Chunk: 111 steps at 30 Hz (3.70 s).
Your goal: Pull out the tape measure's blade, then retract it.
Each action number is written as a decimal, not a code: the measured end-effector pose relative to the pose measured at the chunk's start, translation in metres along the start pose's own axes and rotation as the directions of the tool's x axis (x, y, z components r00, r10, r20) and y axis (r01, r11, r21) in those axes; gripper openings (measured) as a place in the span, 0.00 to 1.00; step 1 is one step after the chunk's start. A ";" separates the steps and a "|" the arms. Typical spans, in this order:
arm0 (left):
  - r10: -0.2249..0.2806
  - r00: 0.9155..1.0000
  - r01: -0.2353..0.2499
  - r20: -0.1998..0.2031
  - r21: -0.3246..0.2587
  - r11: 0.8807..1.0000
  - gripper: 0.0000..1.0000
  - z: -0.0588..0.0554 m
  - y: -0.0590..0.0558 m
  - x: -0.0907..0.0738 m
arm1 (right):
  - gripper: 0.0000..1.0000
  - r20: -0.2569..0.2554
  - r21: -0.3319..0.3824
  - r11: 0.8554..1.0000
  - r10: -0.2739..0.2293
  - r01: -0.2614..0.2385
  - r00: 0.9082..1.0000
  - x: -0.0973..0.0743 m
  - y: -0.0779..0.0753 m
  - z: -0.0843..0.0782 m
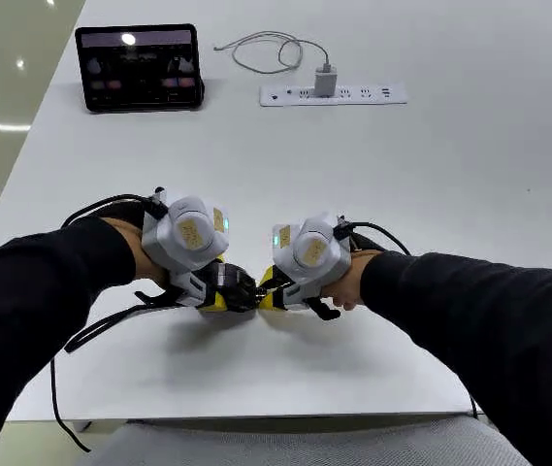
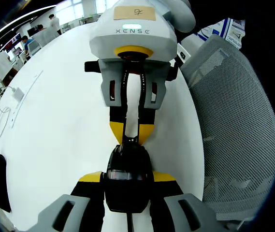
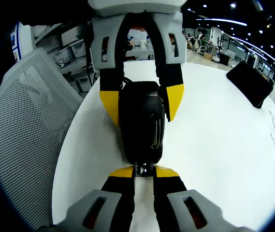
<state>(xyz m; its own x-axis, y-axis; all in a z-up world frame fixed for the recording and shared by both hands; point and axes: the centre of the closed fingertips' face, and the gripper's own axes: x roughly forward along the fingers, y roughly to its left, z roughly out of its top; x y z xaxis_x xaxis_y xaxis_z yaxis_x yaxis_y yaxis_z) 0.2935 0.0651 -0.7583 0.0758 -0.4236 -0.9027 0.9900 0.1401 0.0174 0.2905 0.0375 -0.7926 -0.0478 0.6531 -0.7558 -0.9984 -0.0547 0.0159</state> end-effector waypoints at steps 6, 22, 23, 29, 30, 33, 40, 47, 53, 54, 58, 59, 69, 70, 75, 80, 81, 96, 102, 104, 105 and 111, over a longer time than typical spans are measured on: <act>0.002 1.000 -0.002 0.001 0.000 1.000 0.32 0.000 0.000 0.000 | 0.09 0.000 0.002 1.000 -0.004 0.004 1.000 -0.001 0.000 -0.002; 0.002 1.000 -0.002 0.009 -0.005 1.000 0.32 0.001 0.000 0.001 | 0.09 0.002 0.028 1.000 -0.011 0.010 1.000 -0.008 0.000 -0.012; 0.002 1.000 -0.002 0.009 -0.003 1.000 0.32 0.002 0.000 0.001 | 0.09 0.001 0.029 1.000 -0.012 0.012 1.000 -0.008 0.000 -0.012; 0.004 1.000 -0.003 0.022 -0.015 1.000 0.32 0.002 -0.001 0.001 | 0.11 -0.005 0.014 1.000 -0.013 0.013 1.000 -0.004 0.001 -0.008; 0.004 1.000 -0.004 0.023 -0.016 1.000 0.32 0.002 -0.001 0.001 | 0.11 -0.007 0.019 1.000 -0.016 0.016 1.000 -0.003 0.001 -0.007; 0.005 1.000 -0.005 0.007 -0.012 1.000 0.32 0.003 -0.001 0.001 | 0.12 -0.029 0.024 1.000 -0.010 0.010 1.000 -0.001 0.000 -0.008; 0.004 1.000 -0.004 0.001 -0.007 1.000 0.32 0.002 -0.001 0.001 | 0.10 -0.016 0.011 1.000 -0.008 0.008 1.000 0.000 0.000 -0.006; 0.005 1.000 -0.005 0.011 -0.011 1.000 0.32 0.001 -0.001 -0.001 | 0.10 -0.019 0.015 1.000 -0.010 0.010 1.000 -0.004 0.000 -0.011; 0.007 1.000 -0.006 0.017 -0.017 1.000 0.32 0.001 0.000 0.000 | 0.10 -0.029 0.015 1.000 -0.016 0.016 0.999 -0.009 -0.002 -0.017; 0.007 1.000 -0.006 0.016 -0.016 1.000 0.32 0.001 0.000 0.000 | 0.10 -0.031 0.017 1.000 -0.016 0.017 0.999 -0.010 -0.001 -0.018; 0.007 1.000 -0.007 0.016 -0.014 1.000 0.32 0.000 0.000 0.000 | 0.10 -0.032 0.029 0.999 -0.020 0.021 0.999 -0.012 -0.001 -0.020; 0.007 1.000 -0.007 0.016 -0.014 1.000 0.32 0.000 0.000 0.000 | 0.10 -0.034 0.028 0.999 -0.020 0.021 0.999 -0.012 -0.001 -0.020; 0.004 1.000 -0.004 0.018 0.000 1.000 0.31 0.000 0.001 0.002 | 0.10 -0.040 0.031 0.999 -0.024 0.025 0.999 -0.016 0.000 -0.024; 0.004 1.000 -0.004 0.018 0.000 1.000 0.31 0.000 0.001 0.002 | 0.10 -0.040 0.031 0.999 -0.024 0.025 0.999 -0.017 0.000 -0.024; 0.005 1.000 -0.005 0.018 -0.003 1.000 0.31 0.000 0.002 0.002 | 0.10 -0.042 0.032 0.999 -0.027 0.029 0.999 -0.018 0.001 -0.025; 0.005 1.000 -0.005 0.019 -0.003 1.000 0.31 0.000 0.002 0.002 | 0.10 -0.042 0.035 0.999 -0.030 0.032 0.999 -0.019 0.000 -0.027; 0.005 1.000 -0.005 0.020 -0.005 1.000 0.31 -0.001 0.002 0.002 | 0.10 -0.043 0.037 0.999 -0.031 0.032 0.999 -0.019 0.000 -0.027; 0.008 1.000 -0.007 0.026 -0.002 1.000 0.31 0.000 0.001 0.002 | 0.10 -0.049 0.040 0.999 -0.034 0.036 0.998 -0.027 0.000 -0.034; 0.003 1.000 -0.004 0.023 0.005 1.000 0.31 0.001 0.000 0.001 | 0.10 -0.046 0.044 0.998 -0.037 0.039 0.998 -0.028 0.000 -0.035; 0.002 1.000 -0.002 0.024 0.005 1.000 0.31 0.001 0.000 0.001 | 0.10 -0.047 0.035 0.999 -0.036 0.038 0.998 -0.028 0.000 -0.036; 0.001 1.000 -0.002 0.024 0.005 1.000 0.31 0.001 0.000 0.001 | 0.10 -0.049 0.034 0.999 -0.036 0.038 0.998 -0.028 0.000 -0.036; 0.004 1.000 -0.004 0.023 0.007 1.000 0.31 0.000 0.001 0.001 | 0.10 -0.058 0.036 0.999 -0.037 0.039 0.998 -0.030 0.000 -0.039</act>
<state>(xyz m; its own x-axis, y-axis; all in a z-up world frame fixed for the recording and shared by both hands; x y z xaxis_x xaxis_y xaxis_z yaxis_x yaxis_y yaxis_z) 0.2942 0.0643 -0.7593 0.0821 -0.4438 -0.8924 0.9905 0.1355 0.0238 0.2934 -0.0115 -0.7954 -0.0087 0.6099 -0.7925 -1.0000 -0.0020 0.0094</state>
